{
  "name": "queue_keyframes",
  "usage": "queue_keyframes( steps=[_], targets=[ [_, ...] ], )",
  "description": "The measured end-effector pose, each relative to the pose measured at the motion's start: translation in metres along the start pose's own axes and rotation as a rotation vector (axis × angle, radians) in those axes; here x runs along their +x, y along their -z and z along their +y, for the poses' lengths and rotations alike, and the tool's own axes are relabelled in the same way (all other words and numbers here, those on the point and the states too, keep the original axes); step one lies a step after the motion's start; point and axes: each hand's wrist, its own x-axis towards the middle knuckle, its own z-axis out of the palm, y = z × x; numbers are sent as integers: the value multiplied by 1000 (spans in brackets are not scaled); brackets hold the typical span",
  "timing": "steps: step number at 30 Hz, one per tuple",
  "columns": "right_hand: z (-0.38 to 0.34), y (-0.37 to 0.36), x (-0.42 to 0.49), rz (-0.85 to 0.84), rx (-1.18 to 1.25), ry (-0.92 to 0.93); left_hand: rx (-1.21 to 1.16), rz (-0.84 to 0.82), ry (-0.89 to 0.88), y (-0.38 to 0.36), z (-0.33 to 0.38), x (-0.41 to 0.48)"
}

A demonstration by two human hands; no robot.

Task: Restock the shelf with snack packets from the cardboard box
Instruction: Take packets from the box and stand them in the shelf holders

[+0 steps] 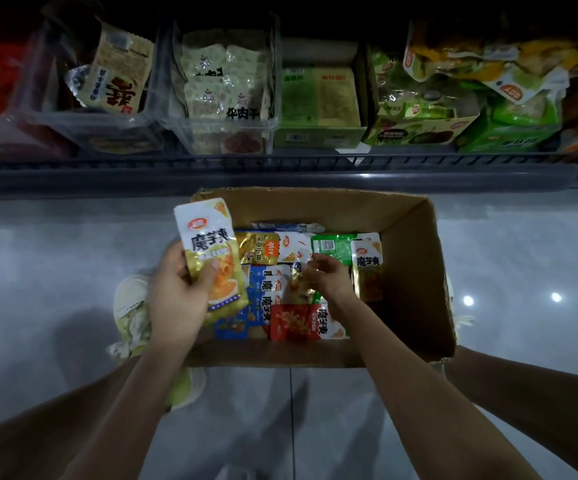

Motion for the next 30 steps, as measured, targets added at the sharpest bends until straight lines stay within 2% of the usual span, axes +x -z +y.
queue_keyframes(
  steps=[5,11,15,21,26,30],
  targets=[
    [4,-30,29,45,54,-23,0,134,-8,19,1,24],
    [10,-61,44,197,115,-117,30,88,-30,14,-6,32],
    [13,-54,34,235,-16,-73,-3,76,-33,11,-10,29],
    [8,-19,-3,134,-61,14,-52,56,-34,12,0,10],
    [-12,25,-43,116,-108,144,-32,18,-24,18,8,-12],
    [-38,55,-84,-18,-42,221,-11,15,-34,28,21,-26]
  ],
)
